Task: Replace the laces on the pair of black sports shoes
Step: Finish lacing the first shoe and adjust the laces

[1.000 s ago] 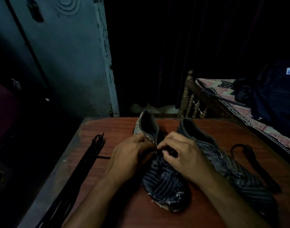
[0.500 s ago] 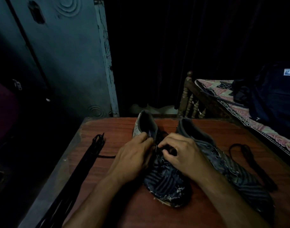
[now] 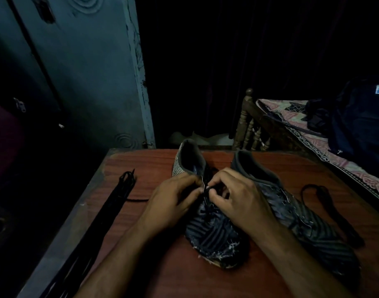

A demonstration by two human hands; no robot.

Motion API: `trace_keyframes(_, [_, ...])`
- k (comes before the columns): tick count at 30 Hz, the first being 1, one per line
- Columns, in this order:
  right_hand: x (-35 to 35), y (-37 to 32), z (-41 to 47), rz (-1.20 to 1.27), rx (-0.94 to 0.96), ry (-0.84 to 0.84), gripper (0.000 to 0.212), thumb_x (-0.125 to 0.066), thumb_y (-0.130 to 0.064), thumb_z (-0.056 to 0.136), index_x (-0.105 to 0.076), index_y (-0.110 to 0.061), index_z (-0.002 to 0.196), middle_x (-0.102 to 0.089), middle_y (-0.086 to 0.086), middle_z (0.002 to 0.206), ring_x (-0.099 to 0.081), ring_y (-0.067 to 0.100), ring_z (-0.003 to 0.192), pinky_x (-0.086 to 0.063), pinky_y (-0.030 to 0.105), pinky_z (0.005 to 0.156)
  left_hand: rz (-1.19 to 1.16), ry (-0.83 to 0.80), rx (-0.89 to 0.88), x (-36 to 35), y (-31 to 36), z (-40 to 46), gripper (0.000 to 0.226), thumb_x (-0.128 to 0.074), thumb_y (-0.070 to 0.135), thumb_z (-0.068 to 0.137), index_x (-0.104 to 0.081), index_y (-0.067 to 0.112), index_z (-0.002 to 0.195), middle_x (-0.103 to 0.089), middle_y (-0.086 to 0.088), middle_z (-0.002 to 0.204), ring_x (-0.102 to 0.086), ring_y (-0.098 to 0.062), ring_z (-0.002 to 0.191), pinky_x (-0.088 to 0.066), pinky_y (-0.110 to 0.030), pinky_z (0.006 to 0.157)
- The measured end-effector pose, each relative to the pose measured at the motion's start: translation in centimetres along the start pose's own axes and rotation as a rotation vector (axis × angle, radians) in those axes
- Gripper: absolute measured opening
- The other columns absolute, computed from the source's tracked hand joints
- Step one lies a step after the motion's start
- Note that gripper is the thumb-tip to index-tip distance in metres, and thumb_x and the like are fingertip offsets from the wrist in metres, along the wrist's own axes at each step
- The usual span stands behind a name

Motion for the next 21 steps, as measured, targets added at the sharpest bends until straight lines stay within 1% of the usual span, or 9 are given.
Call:
trace_keyframes(2, [0.0,0.0,0.0,0.029,-0.02,0.016,0.009,-0.068,-0.022,0.086,-0.059,-0.022,0.085,-0.058,-0.012,0.088,-0.055,0.005,0.071,-0.048,0.024,0.063,-0.002,-0.005,-0.009,0.0,0.0,0.0,0.01,-0.061,0.038,0.097,-0.067,0.029,0.098,-0.061,0.015,0.097,-0.063,-0.007,0.094,-0.053,-0.037,0.079])
trace_keyframes(4, [0.0,0.3,0.0,0.076,-0.063,0.032,0.017,-0.072,-0.019,0.08,-0.056,-0.023,0.078,-0.059,-0.01,0.087,-0.057,0.006,0.07,-0.049,0.03,0.063,-0.012,-0.008,0.011,0.0,-0.1,0.0,0.013,-0.06,0.038,0.098,-0.067,0.028,0.094,-0.058,0.015,0.096,-0.061,-0.009,0.093,-0.052,-0.038,0.078])
trace_keyframes(7, [-0.4,0.5,0.0,0.129,-0.104,0.005,0.02,-0.074,-0.023,0.08,-0.056,-0.026,0.074,-0.06,-0.011,0.087,-0.059,0.008,0.07,-0.051,0.034,0.064,0.004,-0.043,0.051,-0.4,-0.2,0.1,0.019,-0.052,0.038,0.098,-0.059,0.026,0.087,-0.053,0.011,0.093,-0.057,-0.008,0.089,-0.05,-0.041,0.077])
trace_keyframes(10, [-0.6,0.2,0.0,0.126,-0.066,-0.058,0.014,-0.074,-0.029,0.083,-0.06,-0.03,0.08,-0.059,-0.015,0.09,-0.061,0.008,0.075,-0.052,0.035,0.068,0.032,-0.057,0.065,-0.3,0.0,0.2,0.029,-0.044,0.04,0.094,-0.054,0.017,0.079,-0.051,0.005,0.087,-0.053,-0.011,0.082,-0.045,-0.038,0.073])
trace_keyframes(12, [-0.8,0.0,-0.1,0.137,-0.049,-0.094,0.01,-0.076,-0.028,0.086,-0.066,-0.029,0.088,-0.059,-0.017,0.094,-0.062,0.009,0.079,-0.052,0.034,0.07,0.008,-0.021,0.097,0.3,-0.2,0.2,0.023,-0.045,0.037,0.091,-0.051,0.022,0.074,-0.051,0.006,0.083,-0.053,-0.009,0.078,-0.042,-0.029,0.068])
trace_keyframes(14, [-0.9,0.1,-0.1,0.164,-0.053,-0.125,0.01,-0.076,-0.027,0.087,-0.07,-0.031,0.094,-0.059,-0.019,0.098,-0.062,0.009,0.081,-0.053,0.032,0.071,-0.08,0.081,0.175,1.5,-1.0,0.1,0.02,-0.047,0.038,0.087,-0.05,0.029,0.069,-0.052,0.009,0.079,-0.053,-0.006,0.074,-0.039,-0.023,0.067])
trace_keyframes(16, [-1.0,0.3,-0.2,0.179,-0.062,-0.141,0.012,-0.076,-0.027,0.087,-0.071,-0.032,0.097,-0.059,-0.019,0.1,-0.061,0.009,0.081,-0.053,0.03,0.071,-0.18,0.163,0.274,2.5,-2.2,0.0,0.024,-0.052,0.037,0.089,-0.052,0.03,0.066,-0.053,0.011,0.076,-0.052,-0.005,0.072,-0.041,-0.03,0.069])
trace_keyframes(18, [-1.1,0.4,-0.3,0.169,-0.071,-0.148,0.014,-0.075,-0.028,0.088,-0.07,-0.033,0.1,-0.058,-0.019,0.1,-0.06,0.009,0.081,-0.053,0.031,0.072,-0.237,0.184,0.333,2.7,-2.9,-0.2,0.029,-0.057,0.033,0.093,-0.055,0.03,0.064,-0.054,0.01,0.078,-0.053,-0.006,0.072,-0.042,-0.033,0.07])
trace_keyframes(21, [-1.1,0.5,-0.2,0.154,-0.078,-0.148,0.017,-0.073,-0.027,0.089,-0.068,-0.033,0.104,-0.057,-0.016,0.099,-0.059,0.009,0.082,-0.052,0.029,0.072,-0.216,0.222,0.333,3.2,-3.1,-0.3,0.023,-0.066,0.026,0.096,-0.065,0.029,0.074,-0.055,0.007,0.089,-0.058,-0.012,0.08,-0.05,-0.034,0.076])
Point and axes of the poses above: each hand's wrist, its own z-axis towards the middle knuckle, its own x-axis out of the back of the hand, y = z × x, the point moved 8 cm from there along z, towards the middle knuckle
